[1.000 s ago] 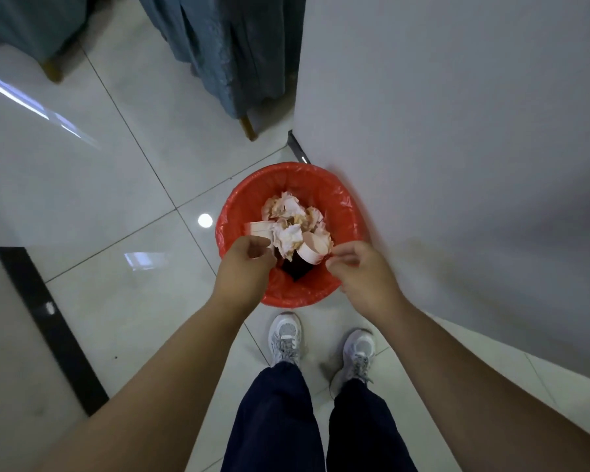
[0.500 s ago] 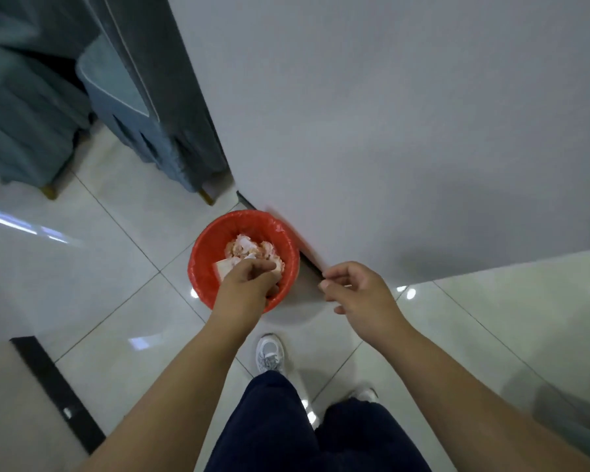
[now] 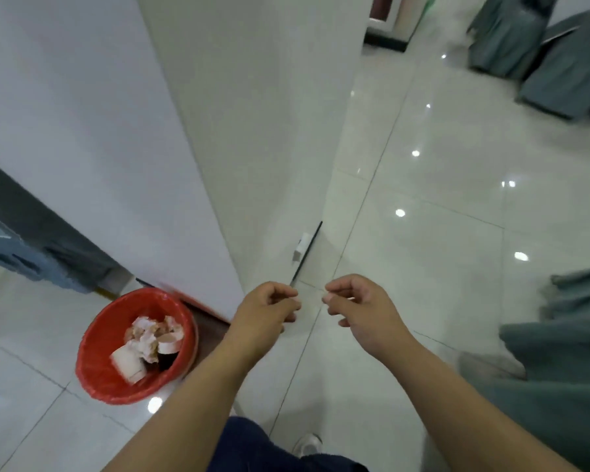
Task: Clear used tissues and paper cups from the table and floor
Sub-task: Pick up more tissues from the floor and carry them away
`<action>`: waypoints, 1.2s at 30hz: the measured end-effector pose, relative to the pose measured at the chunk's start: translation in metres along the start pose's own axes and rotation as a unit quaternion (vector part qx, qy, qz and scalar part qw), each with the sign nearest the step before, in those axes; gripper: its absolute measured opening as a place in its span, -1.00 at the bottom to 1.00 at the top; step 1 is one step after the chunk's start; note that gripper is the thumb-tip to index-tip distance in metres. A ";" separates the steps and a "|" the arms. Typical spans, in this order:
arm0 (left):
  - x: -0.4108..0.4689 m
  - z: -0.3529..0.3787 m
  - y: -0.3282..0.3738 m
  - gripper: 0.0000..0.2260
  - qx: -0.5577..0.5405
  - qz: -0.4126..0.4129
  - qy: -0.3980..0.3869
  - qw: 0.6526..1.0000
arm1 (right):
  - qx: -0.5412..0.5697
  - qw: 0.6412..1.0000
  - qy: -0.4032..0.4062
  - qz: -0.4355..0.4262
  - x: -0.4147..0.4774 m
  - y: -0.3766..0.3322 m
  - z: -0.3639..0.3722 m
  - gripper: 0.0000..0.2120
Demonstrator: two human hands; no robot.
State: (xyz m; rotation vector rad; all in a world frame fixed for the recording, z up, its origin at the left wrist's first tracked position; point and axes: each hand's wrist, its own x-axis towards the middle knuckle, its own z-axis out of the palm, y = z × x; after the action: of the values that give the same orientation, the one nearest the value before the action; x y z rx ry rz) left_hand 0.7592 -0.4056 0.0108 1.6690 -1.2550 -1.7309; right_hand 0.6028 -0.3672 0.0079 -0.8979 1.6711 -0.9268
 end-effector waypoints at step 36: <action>0.279 0.645 0.461 -0.93 0.109 0.203 -0.386 0.893 | 0.199 0.810 0.550 -0.031 0.213 -0.068 -0.672 -0.91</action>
State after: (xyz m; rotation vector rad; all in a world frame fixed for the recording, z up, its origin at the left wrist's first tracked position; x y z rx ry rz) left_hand -0.0287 -0.6638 0.1480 0.6836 -2.0254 -2.0865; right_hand -0.0854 -0.4772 0.1342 -0.0383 2.2160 -1.9870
